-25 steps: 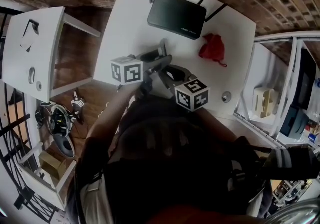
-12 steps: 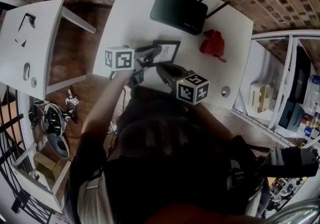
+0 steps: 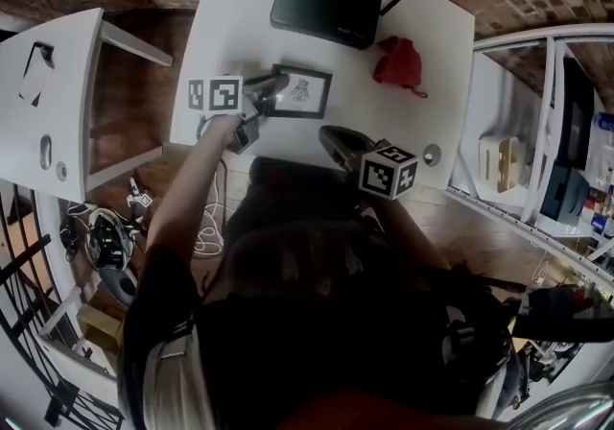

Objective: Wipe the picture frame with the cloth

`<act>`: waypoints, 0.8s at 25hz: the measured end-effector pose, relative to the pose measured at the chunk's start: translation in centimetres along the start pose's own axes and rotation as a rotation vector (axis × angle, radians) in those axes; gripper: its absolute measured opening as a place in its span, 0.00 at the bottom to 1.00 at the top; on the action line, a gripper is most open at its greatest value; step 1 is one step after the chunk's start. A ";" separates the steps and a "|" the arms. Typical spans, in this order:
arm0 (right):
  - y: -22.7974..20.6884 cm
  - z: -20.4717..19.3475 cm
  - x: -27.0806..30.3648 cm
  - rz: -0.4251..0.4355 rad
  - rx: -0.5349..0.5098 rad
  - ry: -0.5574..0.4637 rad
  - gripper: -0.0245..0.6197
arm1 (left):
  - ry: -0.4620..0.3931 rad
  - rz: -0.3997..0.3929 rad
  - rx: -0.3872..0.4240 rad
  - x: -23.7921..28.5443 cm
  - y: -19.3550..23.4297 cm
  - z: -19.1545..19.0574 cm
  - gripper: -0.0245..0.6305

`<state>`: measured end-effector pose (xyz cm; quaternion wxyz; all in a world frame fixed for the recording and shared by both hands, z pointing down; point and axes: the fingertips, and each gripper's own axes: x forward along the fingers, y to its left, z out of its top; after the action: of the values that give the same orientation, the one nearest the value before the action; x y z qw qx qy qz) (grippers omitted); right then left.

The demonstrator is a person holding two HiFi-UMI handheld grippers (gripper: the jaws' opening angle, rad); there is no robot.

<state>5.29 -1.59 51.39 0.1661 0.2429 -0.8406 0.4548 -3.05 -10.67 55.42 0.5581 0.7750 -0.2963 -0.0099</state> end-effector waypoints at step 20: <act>-13.6 7.8 -6.0 -0.233 -0.094 -0.096 0.22 | 0.114 0.311 0.148 2.3 2.9 -0.9 0.30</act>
<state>17.38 -12.99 53.51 0.1888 0.3522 -0.8340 0.3804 -2.17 -11.51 59.04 0.5103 0.7580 -0.3804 0.1425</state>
